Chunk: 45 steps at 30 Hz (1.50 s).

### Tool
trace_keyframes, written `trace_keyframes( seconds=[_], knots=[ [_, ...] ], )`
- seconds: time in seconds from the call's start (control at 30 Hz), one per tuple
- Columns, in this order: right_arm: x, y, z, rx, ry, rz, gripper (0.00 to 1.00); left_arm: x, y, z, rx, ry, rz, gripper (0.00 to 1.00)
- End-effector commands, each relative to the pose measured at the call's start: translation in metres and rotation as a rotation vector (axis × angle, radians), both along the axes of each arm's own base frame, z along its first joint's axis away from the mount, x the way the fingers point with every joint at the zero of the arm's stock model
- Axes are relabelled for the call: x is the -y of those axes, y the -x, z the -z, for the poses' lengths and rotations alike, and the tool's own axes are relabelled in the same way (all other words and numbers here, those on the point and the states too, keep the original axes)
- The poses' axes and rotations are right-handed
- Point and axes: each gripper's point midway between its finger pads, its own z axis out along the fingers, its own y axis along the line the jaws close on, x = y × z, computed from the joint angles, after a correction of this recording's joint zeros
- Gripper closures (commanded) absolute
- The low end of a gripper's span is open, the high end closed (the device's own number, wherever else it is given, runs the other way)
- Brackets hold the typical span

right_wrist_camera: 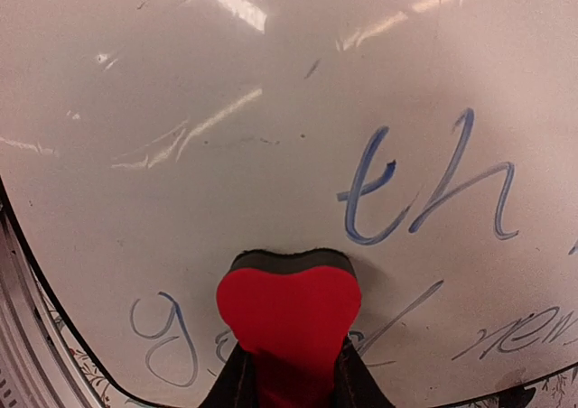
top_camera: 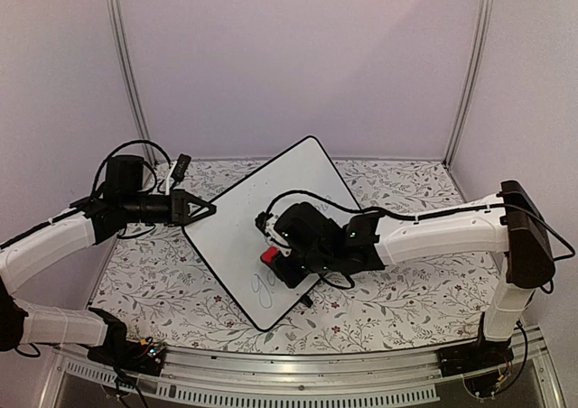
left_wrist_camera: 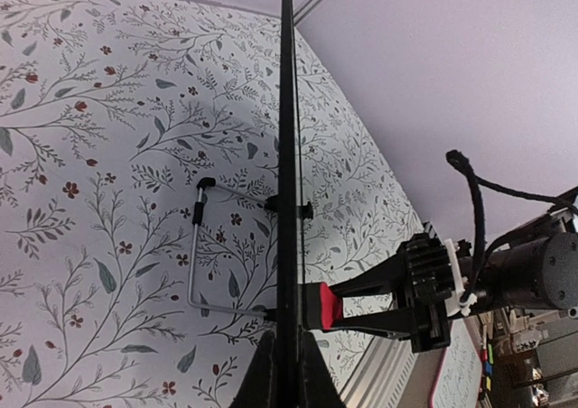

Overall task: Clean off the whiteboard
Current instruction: Erase the whiteboard at the center of the board.

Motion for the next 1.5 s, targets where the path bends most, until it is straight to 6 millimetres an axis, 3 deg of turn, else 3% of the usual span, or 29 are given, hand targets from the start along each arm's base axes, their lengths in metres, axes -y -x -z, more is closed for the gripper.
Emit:
trace_keyframes(
  seconds=[0.0,0.3,0.47,0.63,0.9,1.0,1.2,1.47],
  knots=[
    [-0.011,-0.021,-0.009,0.046,0.005,0.021,1.00,0.004,0.006,-0.001,0.017,0.015,0.039,1.00],
    [-0.030,-0.056,-0.047,0.113,-0.040,0.018,1.00,0.004,0.006,-0.002,0.019,0.016,0.041,1.00],
    [-0.034,-0.068,-0.053,0.119,-0.047,0.017,1.00,0.004,0.006,-0.002,0.018,0.016,0.041,1.00],
    [-0.035,-0.056,-0.036,0.068,-0.031,-0.021,1.00,0.003,0.006,-0.002,0.020,0.017,0.038,1.00],
    [-0.036,-0.006,-0.006,0.032,0.017,-0.109,1.00,0.002,0.004,-0.001,0.015,0.020,0.036,1.00],
    [-0.029,0.003,0.002,0.017,0.029,-0.106,1.00,0.002,0.004,-0.001,0.012,0.019,0.036,1.00],
    [-0.001,0.005,0.019,0.006,0.078,-0.045,1.00,0.002,0.004,0.000,0.013,0.018,0.035,1.00],
    [0.026,-0.011,0.017,0.002,0.080,0.028,1.00,0.002,0.004,0.000,0.012,0.016,0.033,1.00]
  ],
)
